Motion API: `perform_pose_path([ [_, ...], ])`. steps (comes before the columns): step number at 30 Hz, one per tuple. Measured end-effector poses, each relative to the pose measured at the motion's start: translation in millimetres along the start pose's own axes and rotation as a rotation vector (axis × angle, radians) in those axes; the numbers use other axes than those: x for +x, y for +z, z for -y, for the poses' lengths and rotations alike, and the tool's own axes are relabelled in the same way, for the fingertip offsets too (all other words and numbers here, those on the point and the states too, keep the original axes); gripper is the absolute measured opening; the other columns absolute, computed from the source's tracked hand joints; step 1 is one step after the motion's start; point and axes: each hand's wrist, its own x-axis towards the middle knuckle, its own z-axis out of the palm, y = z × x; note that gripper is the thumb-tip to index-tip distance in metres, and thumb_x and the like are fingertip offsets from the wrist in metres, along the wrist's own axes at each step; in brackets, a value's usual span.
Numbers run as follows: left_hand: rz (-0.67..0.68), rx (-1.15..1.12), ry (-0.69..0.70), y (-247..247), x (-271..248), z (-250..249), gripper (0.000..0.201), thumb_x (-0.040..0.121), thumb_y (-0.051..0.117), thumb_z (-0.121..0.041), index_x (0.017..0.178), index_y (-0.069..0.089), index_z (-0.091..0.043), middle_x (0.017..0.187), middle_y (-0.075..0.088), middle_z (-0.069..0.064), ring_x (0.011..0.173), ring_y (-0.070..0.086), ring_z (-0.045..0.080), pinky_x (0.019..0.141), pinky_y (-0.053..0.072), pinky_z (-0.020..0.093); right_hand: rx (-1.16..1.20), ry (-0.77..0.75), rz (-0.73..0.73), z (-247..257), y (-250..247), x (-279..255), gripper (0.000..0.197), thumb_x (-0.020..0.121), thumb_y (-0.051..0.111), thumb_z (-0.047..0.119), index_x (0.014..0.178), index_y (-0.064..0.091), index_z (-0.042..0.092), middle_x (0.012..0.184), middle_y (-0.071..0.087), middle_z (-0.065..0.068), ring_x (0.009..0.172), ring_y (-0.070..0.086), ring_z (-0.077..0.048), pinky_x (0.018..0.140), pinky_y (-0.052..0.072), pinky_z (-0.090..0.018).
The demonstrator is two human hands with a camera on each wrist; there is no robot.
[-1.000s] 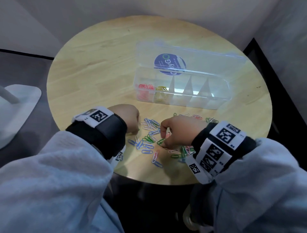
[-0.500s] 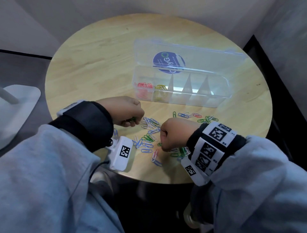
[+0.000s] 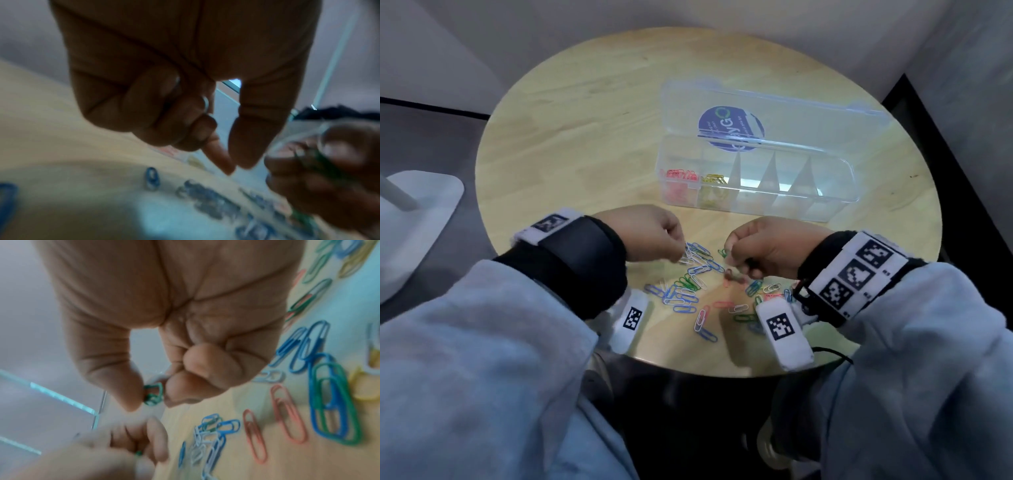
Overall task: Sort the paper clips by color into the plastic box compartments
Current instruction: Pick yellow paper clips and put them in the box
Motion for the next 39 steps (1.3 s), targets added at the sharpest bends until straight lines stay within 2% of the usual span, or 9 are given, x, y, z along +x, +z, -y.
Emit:
perform_pose_path([
  [2, 0.011, 0.158, 0.0, 8.0, -4.3, -0.2, 0.01, 0.074, 0.063, -0.019, 0.084, 0.067, -0.021, 0.07, 0.063, -0.006, 0.056, 0.052, 0.004, 0.05, 0.039, 0.015, 0.099, -0.007, -0.008, -2.4, -4.4, 1.7, 0.025, 0.08, 0.054, -0.005, 0.059, 0.05, 0.008, 0.042, 0.048, -0.002, 0.033, 0.04, -0.01, 0.036, 0.033, -0.015],
  [5, 0.009, 0.268, 0.034, 19.1, -5.6, -5.1, 0.011, 0.072, 0.065, -0.017, 0.081, 0.067, -0.022, 0.056, 0.053, -0.007, 0.051, 0.047, 0.004, 0.047, 0.032, 0.018, 0.17, -0.019, 0.001, -4.3, -7.8, 1.3, 0.029, 0.084, 0.049, -0.008, 0.061, 0.05, 0.008, 0.043, 0.049, -0.001, 0.033, 0.041, -0.008, 0.036, 0.034, -0.014],
  [10, -0.005, 0.363, 0.057, 24.8, -2.0, -6.1, 0.012, 0.074, 0.067, -0.018, 0.082, 0.063, -0.027, 0.061, 0.05, -0.007, 0.054, 0.046, 0.004, 0.048, 0.03, 0.019, 0.274, -0.024, -0.008, -4.9, -8.8, 0.1, 0.029, 0.084, 0.046, -0.013, 0.066, 0.047, 0.009, 0.043, 0.053, 0.001, 0.037, 0.046, -0.007, 0.036, 0.038, -0.014],
  [15, -0.023, 0.392, 0.08, 24.4, -0.3, -5.5, 0.021, 0.074, 0.069, -0.017, 0.088, 0.059, -0.029, 0.066, 0.045, -0.008, 0.057, 0.041, 0.005, 0.05, 0.029, 0.02, 0.409, -0.031, -0.057, -5.6, -12.1, -5.7, 0.026, 0.087, 0.039, -0.01, 0.077, 0.058, 0.005, 0.051, 0.05, -0.001, 0.038, 0.047, -0.008, 0.037, 0.041, -0.014],
  [20, 0.018, 0.484, 0.076, 25.1, -0.6, -8.0, 0.022, 0.074, 0.067, -0.014, 0.085, 0.056, -0.03, 0.061, 0.044, -0.008, 0.055, 0.04, 0.007, 0.048, 0.026, 0.022, 0.545, -0.012, -0.099, -14.1, -19.9, -19.6, 0.027, 0.087, 0.032, -0.006, 0.073, 0.053, 0.003, 0.055, 0.052, -0.004, 0.039, 0.053, -0.009, 0.037, 0.044, -0.013],
  [28, 0.04, 0.53, 0.054, 26.3, -4.4, -9.8, 0.03, 0.068, 0.067, -0.01, 0.084, 0.051, -0.029, 0.059, 0.046, -0.005, 0.054, 0.041, 0.012, 0.048, 0.025, 0.023, 0.358, 0.036, 0.008, -18.4, -13.3, -19.6, 0.028, 0.087, 0.028, -0.005, 0.072, 0.049, 0.007, 0.071, 0.048, -0.009, 0.05, 0.052, -0.013, 0.039, 0.042, -0.016],
  [32, 0.01, 0.532, 0.046, 23.4, -4.7, -11.3, 0.024, 0.07, 0.066, -0.013, 0.087, 0.058, -0.029, 0.059, 0.046, -0.008, 0.056, 0.041, 0.007, 0.05, 0.027, 0.021, 0.277, 0.036, 0.026, -16.1, -14.2, -13.1, 0.03, 0.085, 0.026, -0.009, 0.076, 0.05, 0.007, 0.072, 0.049, -0.01, 0.064, 0.052, -0.022, 0.039, 0.042, -0.016],
  [36, 0.01, 0.527, 0.048, 26.4, -3.2, -13.0, 0.02, 0.073, 0.064, -0.015, 0.085, 0.057, -0.029, 0.06, 0.048, -0.008, 0.059, 0.045, 0.009, 0.053, 0.03, 0.022, 0.156, 0.038, -0.043, -12.5, -13.8, -8.8, 0.021, 0.085, 0.036, -0.006, 0.074, 0.049, 0.007, 0.067, 0.046, -0.009, 0.052, 0.048, -0.017, 0.038, 0.04, -0.018],
  [39, 0.019, 0.556, 0.046, 29.4, -2.1, -15.0, 0.02, 0.074, 0.065, -0.015, 0.083, 0.054, -0.028, 0.058, 0.049, -0.007, 0.055, 0.044, 0.007, 0.048, 0.027, 0.021, -0.066, 0.043, -0.036, -13.8, -9.2, -5.9, 0.016, 0.083, 0.045, -0.002, 0.071, 0.051, 0.005, 0.07, 0.054, -0.016, 0.054, 0.046, -0.023, 0.042, 0.04, -0.022],
])
